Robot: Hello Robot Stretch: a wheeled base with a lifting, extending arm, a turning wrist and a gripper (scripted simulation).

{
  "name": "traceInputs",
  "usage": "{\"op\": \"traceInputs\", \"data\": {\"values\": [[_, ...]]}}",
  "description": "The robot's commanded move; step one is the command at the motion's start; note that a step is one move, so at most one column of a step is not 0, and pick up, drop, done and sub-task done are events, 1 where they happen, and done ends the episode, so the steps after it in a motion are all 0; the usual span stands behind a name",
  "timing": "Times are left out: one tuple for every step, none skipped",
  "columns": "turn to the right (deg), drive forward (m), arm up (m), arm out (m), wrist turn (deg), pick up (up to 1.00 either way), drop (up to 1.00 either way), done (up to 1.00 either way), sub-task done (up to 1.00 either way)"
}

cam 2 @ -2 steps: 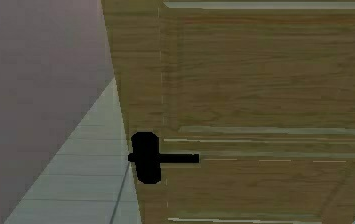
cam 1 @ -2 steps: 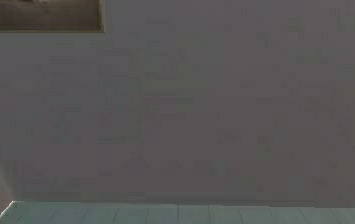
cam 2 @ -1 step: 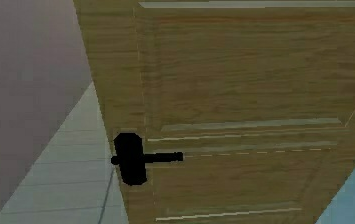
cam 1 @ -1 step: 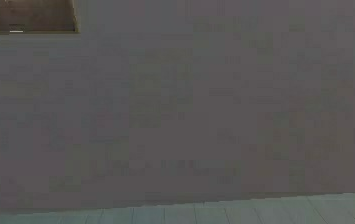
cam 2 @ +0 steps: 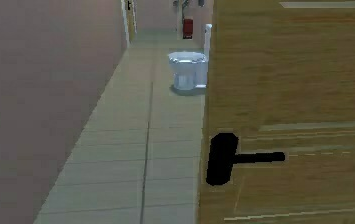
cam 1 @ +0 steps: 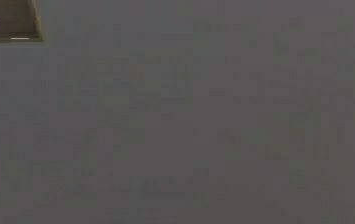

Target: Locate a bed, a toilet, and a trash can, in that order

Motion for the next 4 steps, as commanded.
{"op": "traceInputs", "data": {"values": [[42.0, 0.00, 0.00, 0.00, 0.0, 0.00, 0.00, 0.00, 0.00], [0.0, 0.55, 0.00, 0.00, 0.0, 0.00, 0.00, 0.00, 0.00], [42.0, 0.00, 0.00, 0.00, 0.0, 0.00, 0.00, 0.00, 0.00], [0.0, 0.45, 0.00, 0.00, 0.0, 0.00, 0.00, 0.00, 0.00]]}}
